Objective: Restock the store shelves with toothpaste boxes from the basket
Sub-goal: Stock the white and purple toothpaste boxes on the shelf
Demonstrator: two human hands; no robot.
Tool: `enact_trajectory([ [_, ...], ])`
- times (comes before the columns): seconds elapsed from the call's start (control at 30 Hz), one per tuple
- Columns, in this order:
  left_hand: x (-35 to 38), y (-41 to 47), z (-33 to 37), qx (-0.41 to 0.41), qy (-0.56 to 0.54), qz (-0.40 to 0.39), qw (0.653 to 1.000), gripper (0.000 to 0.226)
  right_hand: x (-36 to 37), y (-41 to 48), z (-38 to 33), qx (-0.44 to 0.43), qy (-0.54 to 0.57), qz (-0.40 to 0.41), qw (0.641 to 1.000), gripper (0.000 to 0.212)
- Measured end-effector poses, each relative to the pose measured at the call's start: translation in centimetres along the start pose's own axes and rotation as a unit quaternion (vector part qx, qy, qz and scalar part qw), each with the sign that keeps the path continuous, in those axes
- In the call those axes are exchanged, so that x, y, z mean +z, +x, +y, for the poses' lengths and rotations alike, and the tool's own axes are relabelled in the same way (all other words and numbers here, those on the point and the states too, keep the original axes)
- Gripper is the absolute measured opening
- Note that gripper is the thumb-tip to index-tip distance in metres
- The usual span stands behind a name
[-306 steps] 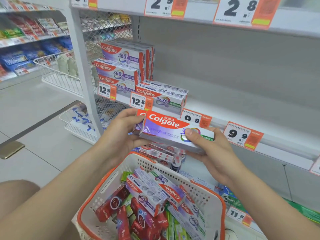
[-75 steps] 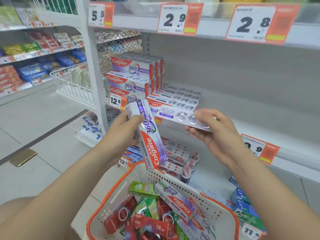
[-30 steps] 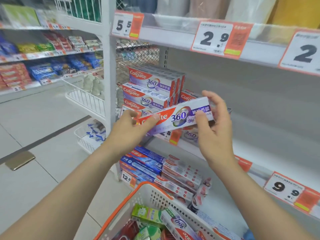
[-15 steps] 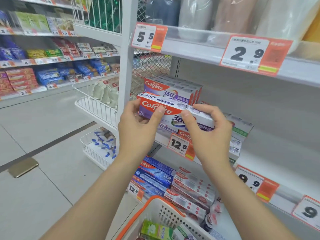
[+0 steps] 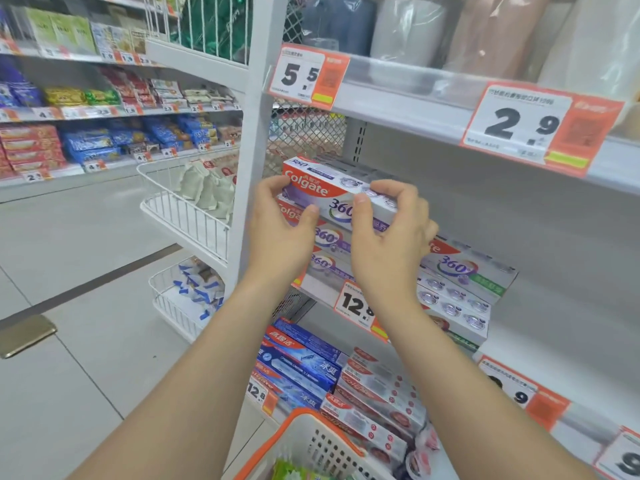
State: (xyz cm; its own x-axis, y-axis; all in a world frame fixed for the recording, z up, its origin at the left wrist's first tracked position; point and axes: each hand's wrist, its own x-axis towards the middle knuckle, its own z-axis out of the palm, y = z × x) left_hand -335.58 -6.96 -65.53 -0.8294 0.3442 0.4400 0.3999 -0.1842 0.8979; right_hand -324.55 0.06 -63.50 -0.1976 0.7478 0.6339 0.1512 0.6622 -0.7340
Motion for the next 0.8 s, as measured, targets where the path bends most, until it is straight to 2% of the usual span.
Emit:
enact_trajectory([
  [0.1, 0.3, 0.5, -0.8, -0.007, 0.021, -0.014, 1.0, 0.053, 1.2, 0.1, 0.5, -0.015, -0.025, 0.005, 1.0, 0.016],
  [0.27, 0.1, 1.0, -1.8, -0.039, 0.049, -0.048, 0.997, 0.056, 2.2, 0.4, 1.4, -0.1, -0.041, 0.009, 0.994, 0.029],
  [0.4, 0.0, 0.9, -2.9, -0.013, 0.118, -0.096, 0.988, 0.073, 1.8, 0.4, 2.7, -0.147, -0.065, 0.037, 0.986, 0.027],
  [0.5, 0.4, 0.5, -3.2, 0.018, 0.17, -0.094, 0.981, 0.079, 1.6, 0.4, 3.3, -0.129, -0.099, 0.067, 0.984, 0.033],
  [0.6, 0.9, -0.1, -3.3, 0.017, 0.211, -0.097, 0.972, 0.077, 1.1, 0.6, 3.3, -0.093, -0.031, 0.038, 0.995, 0.04],
  [0.8, 1.3, -0.6, -3.1, 0.013, 0.239, -0.125, 0.963, 0.073, 0.6, 1.0, 3.4, -0.057, -0.019, 0.016, 0.998, 0.045],
])
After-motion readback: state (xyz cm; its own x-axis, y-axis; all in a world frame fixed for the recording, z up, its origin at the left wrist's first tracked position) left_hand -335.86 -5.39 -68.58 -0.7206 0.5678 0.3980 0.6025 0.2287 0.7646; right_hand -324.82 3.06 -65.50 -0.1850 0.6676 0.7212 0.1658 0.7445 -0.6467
